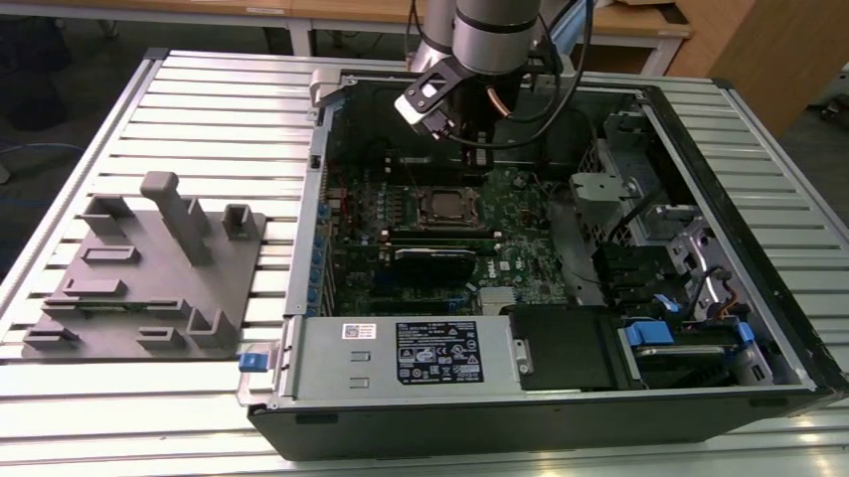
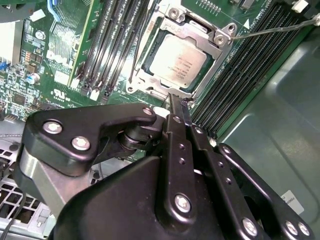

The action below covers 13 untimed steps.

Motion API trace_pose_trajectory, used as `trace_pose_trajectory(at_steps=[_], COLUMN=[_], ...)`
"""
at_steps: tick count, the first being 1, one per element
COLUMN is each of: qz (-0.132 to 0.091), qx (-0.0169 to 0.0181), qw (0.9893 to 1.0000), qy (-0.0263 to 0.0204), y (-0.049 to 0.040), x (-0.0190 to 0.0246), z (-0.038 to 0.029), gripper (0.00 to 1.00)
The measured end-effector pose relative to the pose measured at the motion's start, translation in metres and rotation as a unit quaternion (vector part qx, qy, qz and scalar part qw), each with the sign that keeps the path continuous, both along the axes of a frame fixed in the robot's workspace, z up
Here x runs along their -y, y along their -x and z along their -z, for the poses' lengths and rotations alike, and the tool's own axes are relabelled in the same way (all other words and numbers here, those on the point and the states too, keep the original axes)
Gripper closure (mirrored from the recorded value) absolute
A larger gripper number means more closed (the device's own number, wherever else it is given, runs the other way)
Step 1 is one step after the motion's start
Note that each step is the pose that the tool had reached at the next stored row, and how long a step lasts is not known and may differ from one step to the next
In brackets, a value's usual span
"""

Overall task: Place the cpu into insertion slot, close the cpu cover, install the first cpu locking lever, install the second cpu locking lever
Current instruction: 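Close the cpu cover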

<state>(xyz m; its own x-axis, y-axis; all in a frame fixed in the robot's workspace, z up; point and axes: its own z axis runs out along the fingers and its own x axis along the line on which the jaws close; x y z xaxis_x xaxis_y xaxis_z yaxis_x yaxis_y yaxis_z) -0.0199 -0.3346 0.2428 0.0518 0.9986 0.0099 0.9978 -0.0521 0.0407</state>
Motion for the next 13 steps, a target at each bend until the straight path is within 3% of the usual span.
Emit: trace_pose_trajectory(at_steps=[4,13], qz=[0.000,0.000], qx=[-0.0062,-0.0066], qw=[1.0000,1.0000], qy=[0.0001,0.0001], y=[0.0000,0.0015], x=[0.0000,0.0004], z=[0.0009,0.0036], gripper=[0.90,0.90])
